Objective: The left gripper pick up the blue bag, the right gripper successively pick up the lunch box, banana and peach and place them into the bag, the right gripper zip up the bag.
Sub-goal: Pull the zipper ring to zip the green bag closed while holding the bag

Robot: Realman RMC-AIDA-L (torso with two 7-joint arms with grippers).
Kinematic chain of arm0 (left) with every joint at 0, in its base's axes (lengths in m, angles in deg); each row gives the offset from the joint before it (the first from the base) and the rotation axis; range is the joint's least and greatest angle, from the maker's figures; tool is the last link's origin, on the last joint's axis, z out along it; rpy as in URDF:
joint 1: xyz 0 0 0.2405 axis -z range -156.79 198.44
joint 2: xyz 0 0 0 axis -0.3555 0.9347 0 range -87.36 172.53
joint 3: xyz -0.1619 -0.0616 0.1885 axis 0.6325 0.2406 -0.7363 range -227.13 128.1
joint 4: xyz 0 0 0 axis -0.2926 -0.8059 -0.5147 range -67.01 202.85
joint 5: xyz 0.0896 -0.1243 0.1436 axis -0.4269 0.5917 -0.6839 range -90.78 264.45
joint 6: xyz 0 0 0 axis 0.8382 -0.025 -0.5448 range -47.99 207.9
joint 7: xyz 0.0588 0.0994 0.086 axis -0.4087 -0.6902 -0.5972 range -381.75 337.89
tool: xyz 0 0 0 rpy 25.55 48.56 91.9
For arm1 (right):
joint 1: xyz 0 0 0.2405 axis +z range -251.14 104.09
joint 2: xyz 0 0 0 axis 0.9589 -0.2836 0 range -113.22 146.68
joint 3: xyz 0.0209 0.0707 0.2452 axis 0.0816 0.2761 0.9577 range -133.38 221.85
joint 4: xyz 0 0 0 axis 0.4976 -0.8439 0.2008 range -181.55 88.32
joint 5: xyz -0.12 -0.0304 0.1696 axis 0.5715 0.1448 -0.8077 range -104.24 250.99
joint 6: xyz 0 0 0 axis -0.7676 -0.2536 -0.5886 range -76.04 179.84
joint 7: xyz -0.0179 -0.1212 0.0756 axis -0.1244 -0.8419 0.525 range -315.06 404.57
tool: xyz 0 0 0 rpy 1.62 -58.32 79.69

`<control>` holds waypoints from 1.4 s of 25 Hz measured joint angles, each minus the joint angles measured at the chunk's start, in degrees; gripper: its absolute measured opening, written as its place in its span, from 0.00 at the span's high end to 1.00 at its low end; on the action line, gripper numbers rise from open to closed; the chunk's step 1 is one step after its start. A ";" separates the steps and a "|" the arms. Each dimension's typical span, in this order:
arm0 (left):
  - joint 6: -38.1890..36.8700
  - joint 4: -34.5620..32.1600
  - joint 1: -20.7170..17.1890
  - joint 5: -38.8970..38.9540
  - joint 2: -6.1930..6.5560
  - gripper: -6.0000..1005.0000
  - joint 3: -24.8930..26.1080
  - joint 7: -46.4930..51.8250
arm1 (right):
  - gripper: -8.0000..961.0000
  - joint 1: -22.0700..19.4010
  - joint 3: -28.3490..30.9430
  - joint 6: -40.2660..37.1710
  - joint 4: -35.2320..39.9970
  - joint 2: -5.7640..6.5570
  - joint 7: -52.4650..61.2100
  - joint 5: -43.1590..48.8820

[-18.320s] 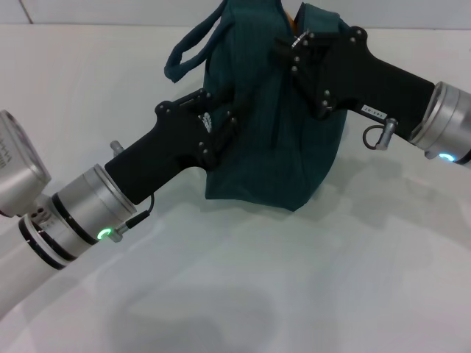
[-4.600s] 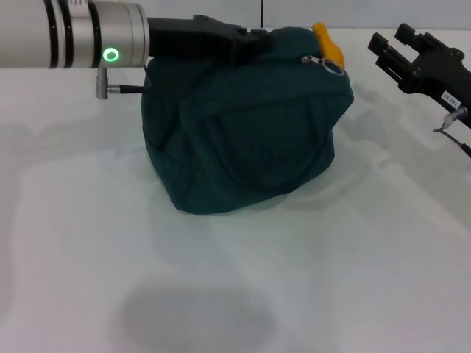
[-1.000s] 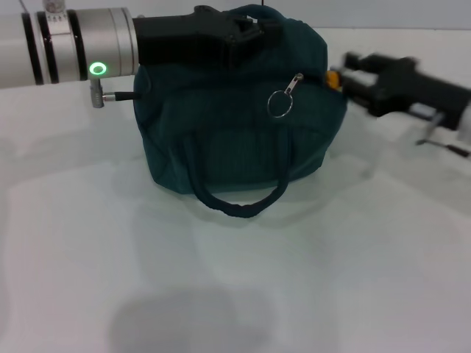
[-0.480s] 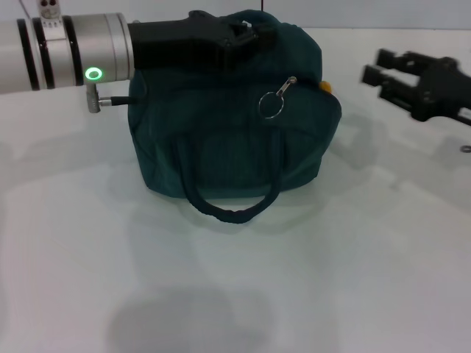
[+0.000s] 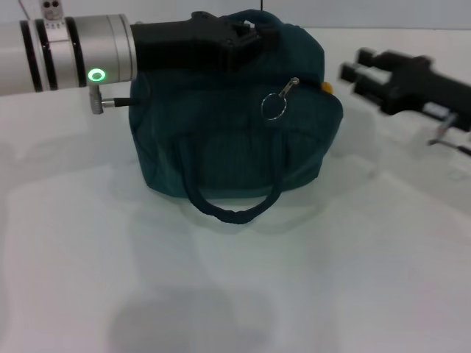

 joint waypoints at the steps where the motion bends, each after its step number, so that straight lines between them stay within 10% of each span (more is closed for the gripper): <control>1: 0.00 0.00 0.04 0.00 -0.05 0.95 0.00 -0.02 | 0.55 1.30 -1.56 0.45 -1.02 -0.08 0.02 0.03; 7: 0.00 -0.07 -0.21 -0.02 -0.11 0.96 0.00 -0.10 | 0.55 3.59 -11.01 -8.73 -1.25 1.45 4.79 0.88; 14: -0.14 -0.16 -0.96 -0.01 -0.24 0.96 0.00 -0.13 | 0.55 -4.68 3.43 -19.25 2.40 3.58 4.97 0.30; 25: -0.35 -0.33 -1.05 -0.03 -0.22 0.96 -0.01 -0.14 | 0.55 -4.17 5.35 -7.53 2.13 0.79 2.57 3.20; 35: -0.27 -0.19 -0.84 -0.11 -0.36 0.96 -0.02 -0.12 | 0.55 5.14 -15.18 -8.31 -1.92 0.35 4.09 3.92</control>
